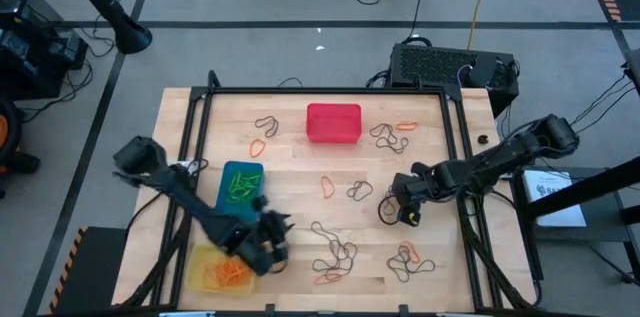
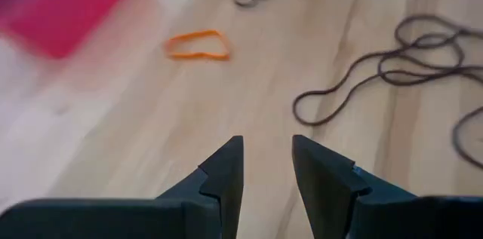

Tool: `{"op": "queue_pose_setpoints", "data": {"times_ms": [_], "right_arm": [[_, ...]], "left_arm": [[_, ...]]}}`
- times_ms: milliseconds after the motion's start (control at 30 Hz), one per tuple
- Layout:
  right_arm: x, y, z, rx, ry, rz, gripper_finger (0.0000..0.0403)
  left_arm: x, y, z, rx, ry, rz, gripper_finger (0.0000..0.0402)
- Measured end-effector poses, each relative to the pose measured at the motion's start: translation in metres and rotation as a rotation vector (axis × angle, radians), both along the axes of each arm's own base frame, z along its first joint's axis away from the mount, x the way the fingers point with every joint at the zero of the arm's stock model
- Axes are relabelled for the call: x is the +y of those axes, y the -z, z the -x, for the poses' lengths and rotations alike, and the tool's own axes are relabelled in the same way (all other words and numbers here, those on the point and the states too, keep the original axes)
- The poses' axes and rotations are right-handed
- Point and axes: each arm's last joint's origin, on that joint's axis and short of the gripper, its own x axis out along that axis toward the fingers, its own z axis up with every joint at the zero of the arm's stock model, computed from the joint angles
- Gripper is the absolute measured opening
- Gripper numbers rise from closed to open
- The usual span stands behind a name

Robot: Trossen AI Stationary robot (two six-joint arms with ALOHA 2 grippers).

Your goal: Sort rubber bands into baskets

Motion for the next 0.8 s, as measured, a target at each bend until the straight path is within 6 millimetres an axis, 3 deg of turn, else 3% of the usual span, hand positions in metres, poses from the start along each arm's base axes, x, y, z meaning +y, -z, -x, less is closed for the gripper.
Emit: {"op": "queue_pose_setpoints", "data": {"times_ms": [167,333,500,800], "right_arm": [[-0.011,-0.008,0.001,0.049,0.121,0.096,0.0141],[-0.016,-0.008,0.012,0.144,0.215,0.165,0.0141],[-0.018,0.002,0.019,0.173,0.22,0.16,0.0141],[-0.016,0.003,0.018,0.174,0.175,0.129,0.0141]], "left_arm": [[0.019,0.021,-0.049,-0.021,0.219,0.097,0.0123],[0.032,0.023,-0.084,-0.217,0.442,0.113,0.0123],[0.044,0.025,-0.1,-0.34,0.474,0.039,0.0123],[0.062,0.051,-0.111,-0.302,0.457,0.064,0.0123]]}}
